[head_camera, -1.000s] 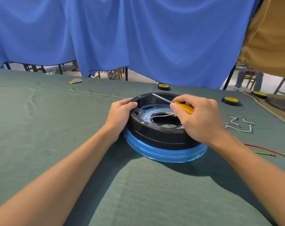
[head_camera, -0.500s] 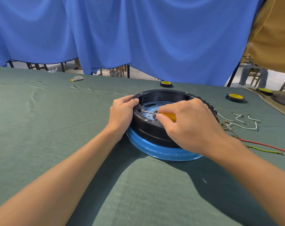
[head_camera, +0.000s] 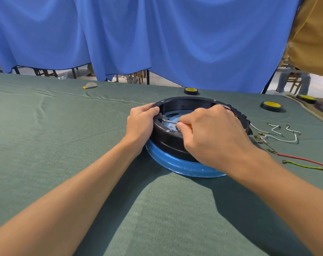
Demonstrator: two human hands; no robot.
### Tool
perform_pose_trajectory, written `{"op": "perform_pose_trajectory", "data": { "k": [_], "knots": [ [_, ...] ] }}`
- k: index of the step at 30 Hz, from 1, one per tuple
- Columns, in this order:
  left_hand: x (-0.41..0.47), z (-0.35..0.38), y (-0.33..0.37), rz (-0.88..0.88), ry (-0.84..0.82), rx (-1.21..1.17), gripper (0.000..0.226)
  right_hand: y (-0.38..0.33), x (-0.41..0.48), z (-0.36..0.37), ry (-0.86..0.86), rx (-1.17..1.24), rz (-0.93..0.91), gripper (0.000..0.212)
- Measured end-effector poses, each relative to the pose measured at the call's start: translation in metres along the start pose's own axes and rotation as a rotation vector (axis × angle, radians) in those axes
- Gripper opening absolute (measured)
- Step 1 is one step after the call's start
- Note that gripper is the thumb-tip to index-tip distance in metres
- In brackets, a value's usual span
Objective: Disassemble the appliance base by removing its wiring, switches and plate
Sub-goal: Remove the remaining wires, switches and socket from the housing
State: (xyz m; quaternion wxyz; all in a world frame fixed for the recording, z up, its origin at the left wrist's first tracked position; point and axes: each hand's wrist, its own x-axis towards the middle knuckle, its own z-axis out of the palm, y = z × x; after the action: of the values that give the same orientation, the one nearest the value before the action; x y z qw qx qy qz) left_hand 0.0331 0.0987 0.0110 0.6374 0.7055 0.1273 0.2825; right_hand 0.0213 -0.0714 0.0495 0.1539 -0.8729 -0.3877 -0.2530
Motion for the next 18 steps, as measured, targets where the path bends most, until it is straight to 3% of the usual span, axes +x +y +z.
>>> {"op": "perform_pose_trajectory", "data": {
  "k": [4, 9, 18],
  "knots": [
    [0.0007, -0.0003, 0.0004, 0.0, 0.007, -0.005, 0.026, -0.0046, -0.0007, -0.0014, 0.011, -0.041, -0.006, 0.028],
    [-0.0006, 0.0013, -0.0014, 0.013, 0.027, -0.008, 0.035, 0.0001, -0.004, -0.0064, -0.028, 0.019, -0.013, 0.044],
    [-0.002, 0.0013, -0.0011, 0.014, 0.043, -0.013, 0.038, -0.0032, -0.0056, -0.0033, -0.008, -0.008, -0.017, 0.042]
  ]
}}
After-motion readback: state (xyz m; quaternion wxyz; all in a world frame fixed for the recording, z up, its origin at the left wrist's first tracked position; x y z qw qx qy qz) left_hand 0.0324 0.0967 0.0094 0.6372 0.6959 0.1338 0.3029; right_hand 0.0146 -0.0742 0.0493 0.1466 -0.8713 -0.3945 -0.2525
